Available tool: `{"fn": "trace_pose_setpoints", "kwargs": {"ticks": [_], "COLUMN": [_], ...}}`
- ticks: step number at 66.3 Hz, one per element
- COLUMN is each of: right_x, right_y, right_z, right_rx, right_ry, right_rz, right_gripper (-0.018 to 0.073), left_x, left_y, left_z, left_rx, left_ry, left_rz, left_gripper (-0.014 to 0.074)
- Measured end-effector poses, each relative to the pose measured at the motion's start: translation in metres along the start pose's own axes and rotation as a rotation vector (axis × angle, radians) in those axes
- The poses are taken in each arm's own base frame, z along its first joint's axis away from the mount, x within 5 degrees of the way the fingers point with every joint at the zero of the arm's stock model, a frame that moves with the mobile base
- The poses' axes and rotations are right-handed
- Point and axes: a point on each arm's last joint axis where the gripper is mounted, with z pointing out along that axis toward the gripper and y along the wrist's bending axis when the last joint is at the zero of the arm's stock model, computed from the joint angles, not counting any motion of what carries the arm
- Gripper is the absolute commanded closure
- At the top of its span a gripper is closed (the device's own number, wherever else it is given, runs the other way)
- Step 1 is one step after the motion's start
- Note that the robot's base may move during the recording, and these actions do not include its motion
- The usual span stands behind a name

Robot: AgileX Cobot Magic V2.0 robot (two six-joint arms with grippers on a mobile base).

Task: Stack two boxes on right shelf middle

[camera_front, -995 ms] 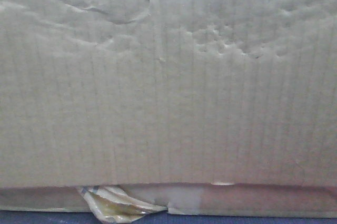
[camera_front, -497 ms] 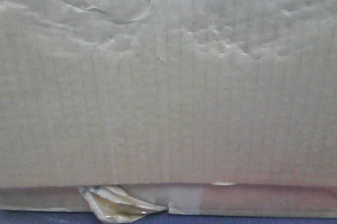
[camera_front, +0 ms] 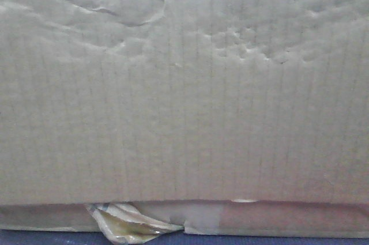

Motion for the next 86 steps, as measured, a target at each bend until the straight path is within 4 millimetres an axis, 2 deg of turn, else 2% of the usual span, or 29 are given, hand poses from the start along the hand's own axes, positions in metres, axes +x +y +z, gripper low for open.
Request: {"fn": "trace_pose_setpoints", "kwargs": {"ticks": [9, 17, 29, 48, 58, 80, 86], "right_x": [0.000, 0.000, 0.000, 0.000, 0.000, 0.000, 0.000], "right_y": [0.000, 0.000, 0.000, 0.000, 0.000, 0.000, 0.000], "right_z": [0.000, 0.000, 0.000, 0.000, 0.000, 0.000, 0.000], "right_rx": [0.000, 0.000, 0.000, 0.000, 0.000, 0.000, 0.000], "right_ry": [-0.001, -0.001, -0.001, -0.001, -0.001, -0.001, -0.001], "right_rz": [0.000, 0.000, 0.000, 0.000, 0.000, 0.000, 0.000], "right_gripper": [0.0728, 0.0728, 0.0728, 0.0728, 0.0728, 0.0728, 0.0728], "left_x": [0.018, 0.049, 0.088, 0.137, 0.147, 0.152, 0.152], "left_y": [-0.034, -0.060, -0.067, -0.074, -0.079, -0.083, -0.082], "left_z": [0.018, 0.052, 0.084, 0.120, 0.133, 0.143, 0.143], "left_rx": [0.029, 0.006, -0.057, -0.069, -0.070, -0.068, -0.069], "left_ry": [0.062, 0.176, 0.317, 0.517, 0.548, 0.555, 0.554], "left_rz": [0.009, 0.042, 0.054, 0.046, 0.047, 0.048, 0.049], "left_gripper": [0.0708, 0.0708, 0.0708, 0.0708, 0.0708, 0.0708, 0.0664]}}
